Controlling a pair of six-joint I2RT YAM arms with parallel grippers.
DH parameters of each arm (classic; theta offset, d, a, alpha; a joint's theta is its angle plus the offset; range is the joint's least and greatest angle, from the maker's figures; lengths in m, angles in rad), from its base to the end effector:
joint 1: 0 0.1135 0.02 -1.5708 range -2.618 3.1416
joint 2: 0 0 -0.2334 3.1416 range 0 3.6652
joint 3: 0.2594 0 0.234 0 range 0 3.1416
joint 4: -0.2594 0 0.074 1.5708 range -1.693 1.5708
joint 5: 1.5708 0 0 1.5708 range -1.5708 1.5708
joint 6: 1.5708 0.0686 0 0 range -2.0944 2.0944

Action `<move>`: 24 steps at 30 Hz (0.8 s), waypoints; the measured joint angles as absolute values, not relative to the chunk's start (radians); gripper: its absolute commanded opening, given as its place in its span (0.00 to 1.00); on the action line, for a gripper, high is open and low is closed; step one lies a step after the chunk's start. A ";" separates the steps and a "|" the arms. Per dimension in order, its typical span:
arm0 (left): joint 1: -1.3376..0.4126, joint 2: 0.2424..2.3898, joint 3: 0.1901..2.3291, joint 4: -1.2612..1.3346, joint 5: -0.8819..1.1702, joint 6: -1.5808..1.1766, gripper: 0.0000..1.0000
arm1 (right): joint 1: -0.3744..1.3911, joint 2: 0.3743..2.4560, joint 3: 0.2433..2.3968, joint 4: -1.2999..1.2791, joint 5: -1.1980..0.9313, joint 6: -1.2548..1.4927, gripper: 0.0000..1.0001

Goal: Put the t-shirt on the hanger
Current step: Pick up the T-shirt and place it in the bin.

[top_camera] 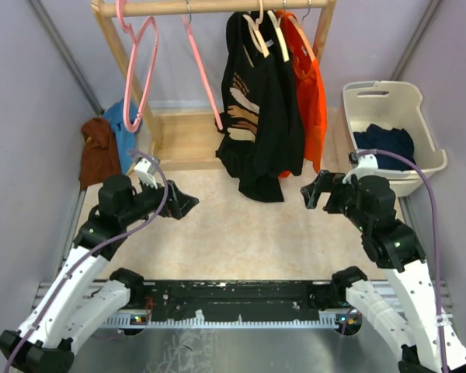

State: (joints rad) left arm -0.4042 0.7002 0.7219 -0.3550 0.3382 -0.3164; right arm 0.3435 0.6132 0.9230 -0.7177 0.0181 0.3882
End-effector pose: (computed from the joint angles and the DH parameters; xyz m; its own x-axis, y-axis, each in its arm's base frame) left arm 0.1726 -0.0986 0.2834 -0.4910 -0.1092 -0.8643 0.5330 0.7471 -0.3972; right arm 0.1484 0.0517 0.3174 -0.4673 0.2348 -0.8524 -0.1558 0.9271 0.3408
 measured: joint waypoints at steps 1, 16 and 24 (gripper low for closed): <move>-0.404 0.701 0.721 -0.353 0.339 -0.316 1.00 | 0.344 0.611 0.923 -0.717 0.019 0.389 0.99; -0.404 0.727 0.721 -0.351 0.341 -0.313 1.00 | 0.344 0.617 0.923 -0.696 0.020 0.389 0.99; -0.404 0.750 0.742 -0.347 0.352 -0.315 1.00 | 0.344 0.707 1.046 -0.758 0.060 0.394 0.99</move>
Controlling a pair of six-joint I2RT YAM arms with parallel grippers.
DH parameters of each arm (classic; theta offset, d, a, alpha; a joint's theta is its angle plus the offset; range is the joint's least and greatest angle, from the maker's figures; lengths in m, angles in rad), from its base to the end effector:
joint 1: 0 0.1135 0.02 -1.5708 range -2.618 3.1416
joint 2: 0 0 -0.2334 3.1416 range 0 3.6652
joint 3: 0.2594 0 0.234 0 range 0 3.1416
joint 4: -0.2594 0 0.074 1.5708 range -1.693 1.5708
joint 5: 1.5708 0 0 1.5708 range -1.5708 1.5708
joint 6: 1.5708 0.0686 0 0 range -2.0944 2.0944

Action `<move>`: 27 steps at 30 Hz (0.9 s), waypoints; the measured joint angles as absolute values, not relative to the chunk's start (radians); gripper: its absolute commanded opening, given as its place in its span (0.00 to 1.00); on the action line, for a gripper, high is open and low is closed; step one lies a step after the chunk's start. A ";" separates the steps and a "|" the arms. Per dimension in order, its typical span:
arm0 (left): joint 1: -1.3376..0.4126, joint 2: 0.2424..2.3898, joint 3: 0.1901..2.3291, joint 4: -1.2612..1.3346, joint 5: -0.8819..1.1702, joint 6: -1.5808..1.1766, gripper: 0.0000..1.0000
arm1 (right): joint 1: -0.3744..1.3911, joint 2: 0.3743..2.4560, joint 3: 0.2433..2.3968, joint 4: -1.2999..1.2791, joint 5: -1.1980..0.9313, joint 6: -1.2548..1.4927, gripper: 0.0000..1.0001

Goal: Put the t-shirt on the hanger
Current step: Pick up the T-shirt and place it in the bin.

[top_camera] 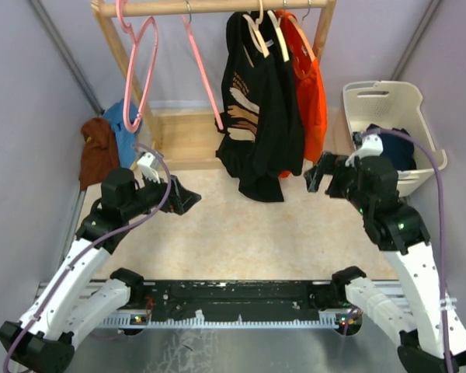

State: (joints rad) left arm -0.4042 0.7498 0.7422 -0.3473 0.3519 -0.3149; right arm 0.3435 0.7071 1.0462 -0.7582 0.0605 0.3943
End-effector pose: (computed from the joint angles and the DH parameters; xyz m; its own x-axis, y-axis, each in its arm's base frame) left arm 0.1797 -0.1026 0.2828 -0.5102 -0.0980 -0.8545 0.5346 0.7421 -0.4043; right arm 0.1577 0.0520 0.3390 -0.4629 0.2417 -0.8528 -0.1152 0.9376 0.3282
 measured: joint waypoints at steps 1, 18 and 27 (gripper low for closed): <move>-0.404 0.763 0.757 -0.346 0.357 -0.315 1.00 | 0.344 0.746 1.097 -0.775 0.080 0.394 0.99; -0.404 0.851 0.870 -0.361 0.464 -0.312 1.00 | -0.075 1.404 1.671 -0.937 0.138 0.393 0.98; -0.404 0.832 0.923 -0.408 0.444 -0.305 1.00 | -0.284 1.515 1.727 -0.942 0.130 0.397 0.99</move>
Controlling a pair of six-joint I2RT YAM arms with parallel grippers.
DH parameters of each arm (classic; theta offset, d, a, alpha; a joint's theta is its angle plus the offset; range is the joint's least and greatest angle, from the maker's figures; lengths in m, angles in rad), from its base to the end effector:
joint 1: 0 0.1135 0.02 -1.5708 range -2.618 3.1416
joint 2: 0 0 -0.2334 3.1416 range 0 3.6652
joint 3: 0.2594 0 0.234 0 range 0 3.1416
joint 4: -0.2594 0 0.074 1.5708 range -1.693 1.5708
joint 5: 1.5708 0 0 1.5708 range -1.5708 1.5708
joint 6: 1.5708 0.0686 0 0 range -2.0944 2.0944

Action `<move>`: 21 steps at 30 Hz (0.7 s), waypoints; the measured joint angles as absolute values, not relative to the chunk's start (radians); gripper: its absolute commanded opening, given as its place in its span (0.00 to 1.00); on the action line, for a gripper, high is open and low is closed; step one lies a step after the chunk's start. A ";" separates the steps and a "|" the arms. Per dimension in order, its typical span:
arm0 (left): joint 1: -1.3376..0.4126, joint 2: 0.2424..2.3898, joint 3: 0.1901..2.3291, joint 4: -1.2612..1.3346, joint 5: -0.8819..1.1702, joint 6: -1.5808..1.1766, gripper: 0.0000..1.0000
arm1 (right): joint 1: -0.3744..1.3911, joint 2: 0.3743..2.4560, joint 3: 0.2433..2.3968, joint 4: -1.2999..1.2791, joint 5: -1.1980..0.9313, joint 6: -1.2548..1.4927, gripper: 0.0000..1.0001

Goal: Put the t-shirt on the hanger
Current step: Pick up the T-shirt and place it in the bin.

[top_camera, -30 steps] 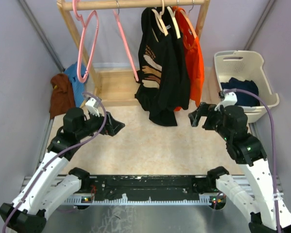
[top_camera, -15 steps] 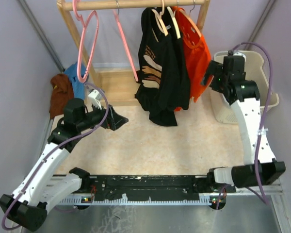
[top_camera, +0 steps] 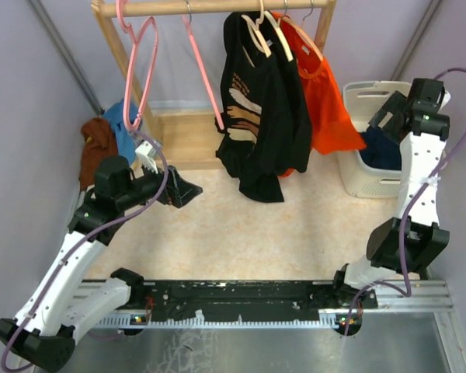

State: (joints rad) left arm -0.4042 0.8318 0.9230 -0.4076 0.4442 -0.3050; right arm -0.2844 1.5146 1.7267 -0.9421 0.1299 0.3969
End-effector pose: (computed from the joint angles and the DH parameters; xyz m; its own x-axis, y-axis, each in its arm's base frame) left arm 0.1831 -0.1104 0.3241 -0.4923 -0.0843 -0.8664 0.6110 0.6754 -0.4129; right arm 0.3058 -0.0987 0.3581 -0.4470 0.5300 -0.7206 0.5895 0.7804 0.2084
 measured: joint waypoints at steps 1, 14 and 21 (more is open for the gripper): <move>-0.404 0.832 0.931 -0.413 0.440 -0.303 1.00 | -0.291 1.525 1.723 -0.941 0.129 0.397 0.99; -0.404 0.875 1.022 -0.531 0.411 -0.290 1.00 | -0.311 1.833 1.696 -0.907 0.170 0.413 0.99; -0.404 0.909 1.080 -0.567 0.408 -0.290 1.00 | -0.311 1.940 1.717 -0.917 0.247 0.412 0.96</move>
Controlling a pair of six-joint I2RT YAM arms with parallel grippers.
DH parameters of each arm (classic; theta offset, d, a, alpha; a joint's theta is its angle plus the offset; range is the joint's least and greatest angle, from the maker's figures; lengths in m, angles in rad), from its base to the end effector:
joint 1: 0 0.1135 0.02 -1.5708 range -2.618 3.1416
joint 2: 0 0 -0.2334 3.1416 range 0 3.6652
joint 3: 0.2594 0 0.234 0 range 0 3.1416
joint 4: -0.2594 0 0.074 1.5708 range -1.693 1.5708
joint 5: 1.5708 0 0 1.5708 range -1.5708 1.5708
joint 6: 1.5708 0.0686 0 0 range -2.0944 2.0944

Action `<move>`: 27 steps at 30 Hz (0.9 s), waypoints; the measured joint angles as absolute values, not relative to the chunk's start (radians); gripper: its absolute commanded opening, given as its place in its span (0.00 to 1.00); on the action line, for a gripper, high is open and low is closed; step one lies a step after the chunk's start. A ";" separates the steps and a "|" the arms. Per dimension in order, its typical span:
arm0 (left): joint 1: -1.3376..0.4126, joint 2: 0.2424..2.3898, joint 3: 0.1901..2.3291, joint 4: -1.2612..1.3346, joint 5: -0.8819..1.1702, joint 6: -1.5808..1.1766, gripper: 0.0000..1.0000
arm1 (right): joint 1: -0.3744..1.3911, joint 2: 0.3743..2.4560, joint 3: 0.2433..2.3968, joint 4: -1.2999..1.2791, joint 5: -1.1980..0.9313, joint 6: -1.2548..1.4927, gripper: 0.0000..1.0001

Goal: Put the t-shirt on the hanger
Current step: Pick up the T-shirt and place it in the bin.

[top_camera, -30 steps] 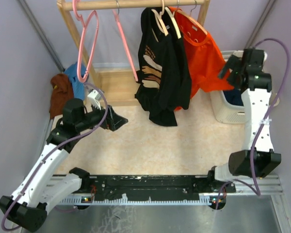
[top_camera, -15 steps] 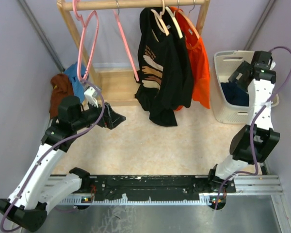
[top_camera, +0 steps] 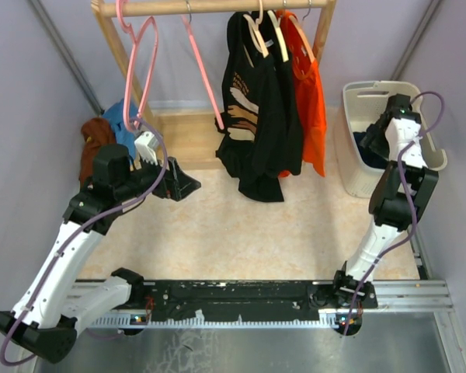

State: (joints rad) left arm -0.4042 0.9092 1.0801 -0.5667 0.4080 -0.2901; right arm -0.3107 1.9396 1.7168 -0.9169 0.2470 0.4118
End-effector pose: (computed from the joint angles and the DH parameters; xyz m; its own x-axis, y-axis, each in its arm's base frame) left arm 0.1876 -0.1098 0.3425 -0.5392 -0.0549 -0.8404 0.5671 0.7141 -0.4105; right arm 0.3726 -0.1373 0.2121 -0.6351 0.6116 -0.4718 0.7070 0.7062 -0.0363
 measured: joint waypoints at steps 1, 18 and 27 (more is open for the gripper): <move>-0.404 0.912 1.085 -0.570 0.407 -0.290 1.00 | -0.311 1.954 1.734 -0.922 0.261 0.413 0.94; -0.404 0.881 1.067 -0.545 0.342 -0.290 1.00 | -0.334 2.069 1.815 -0.919 0.279 0.405 0.54; -0.404 0.881 1.049 -0.503 0.323 -0.290 1.00 | -0.324 2.084 1.817 -0.904 0.262 0.379 0.00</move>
